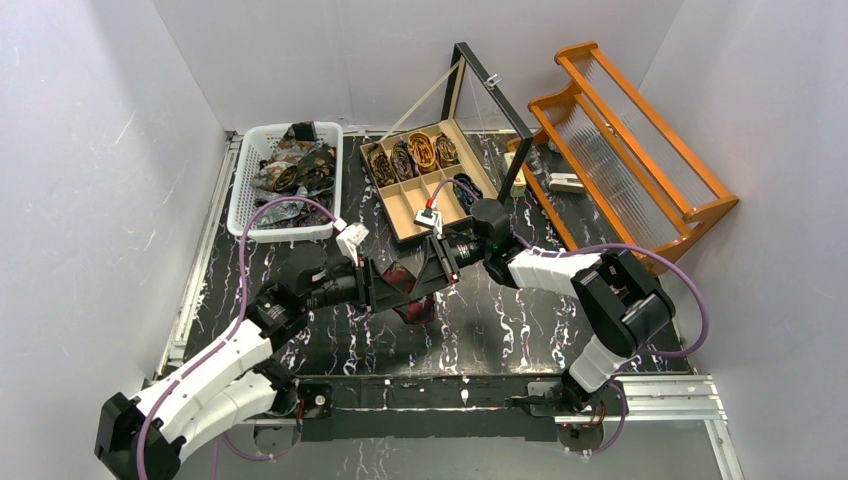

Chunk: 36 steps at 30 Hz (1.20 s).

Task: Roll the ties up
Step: Place the tie in the storage box.

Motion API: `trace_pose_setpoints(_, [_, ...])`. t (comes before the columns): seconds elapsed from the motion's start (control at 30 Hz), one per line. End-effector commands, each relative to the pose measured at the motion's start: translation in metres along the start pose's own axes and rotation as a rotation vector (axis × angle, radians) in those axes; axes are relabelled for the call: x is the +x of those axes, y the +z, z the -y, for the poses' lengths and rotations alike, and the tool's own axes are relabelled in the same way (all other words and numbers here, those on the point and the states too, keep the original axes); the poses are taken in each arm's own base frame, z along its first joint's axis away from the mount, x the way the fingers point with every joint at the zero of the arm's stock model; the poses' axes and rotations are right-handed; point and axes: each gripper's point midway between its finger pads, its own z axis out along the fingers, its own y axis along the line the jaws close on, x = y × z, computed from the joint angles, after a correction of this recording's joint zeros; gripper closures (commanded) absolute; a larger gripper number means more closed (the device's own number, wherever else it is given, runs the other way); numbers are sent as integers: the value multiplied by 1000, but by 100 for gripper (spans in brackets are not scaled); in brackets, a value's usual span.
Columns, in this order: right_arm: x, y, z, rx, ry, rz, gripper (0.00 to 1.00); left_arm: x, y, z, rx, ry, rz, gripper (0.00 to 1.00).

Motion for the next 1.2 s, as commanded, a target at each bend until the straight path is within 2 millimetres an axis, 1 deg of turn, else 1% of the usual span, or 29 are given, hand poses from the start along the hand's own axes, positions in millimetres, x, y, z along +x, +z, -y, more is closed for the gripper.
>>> trace_pose_setpoints(0.0, [7, 1, -17, -59, -62, -56, 48, -7, 4, -14, -78, -25, 36, 87])
trace_pose_setpoints(0.1, [10, 1, -16, -67, -58, -56, 37, -16, 3, -16, -103, -59, 87, 82])
trace_pose_setpoints(0.17, [11, 1, -17, -75, -57, -59, 32, -21, 3, -14, -90, -74, 121, 81])
trace_pose_setpoints(0.2, [11, 1, -18, -77, -56, -59, 31, -23, 3, -12, -79, -81, 136, 81])
trace_pose_setpoints(0.3, [13, 4, -20, -86, -64, -73, 27, -27, 4, -7, -42, -95, 169, 91])
trace_pose_setpoints(0.4, [17, 8, -20, -96, -62, -96, 25, -27, 6, -4, -12, -99, 174, 98])
trace_pose_setpoints(0.43, [19, 10, -20, -99, -64, -102, 26, -27, 7, -3, -3, -98, 173, 99])
trace_pose_setpoints(0.6, [24, 11, -16, -105, -57, -124, 32, -28, 6, 4, 30, -80, 169, 100])
trace_pose_setpoints(0.67, [26, 9, -15, -105, -57, -132, 29, -26, 3, 9, 29, -59, 136, 100])
trace_pose_setpoints(0.73, [21, 6, -13, -92, -58, -111, 22, -23, 1, 12, 35, -53, 113, 100])
trace_pose_setpoints(0.83, [11, 2, -11, -65, -69, -69, 16, -19, -2, 18, 56, -53, 89, 100])
trace_pose_setpoints(0.9, [1, -3, -5, -27, -78, -31, 11, -17, -5, 22, 69, -59, 80, 100])
trace_pose_setpoints(0.97, [-2, -5, -3, 7, -99, -17, 7, -18, -9, 27, 78, -60, 80, 100])
trace_pose_setpoints(1.07, [-6, -6, -5, 35, -158, -18, 2, -23, -12, 36, 104, -59, 86, 100])
trace_pose_setpoints(1.17, [-3, -7, -15, 4, -169, -26, 1, -27, -13, 40, 107, -53, 92, 100])
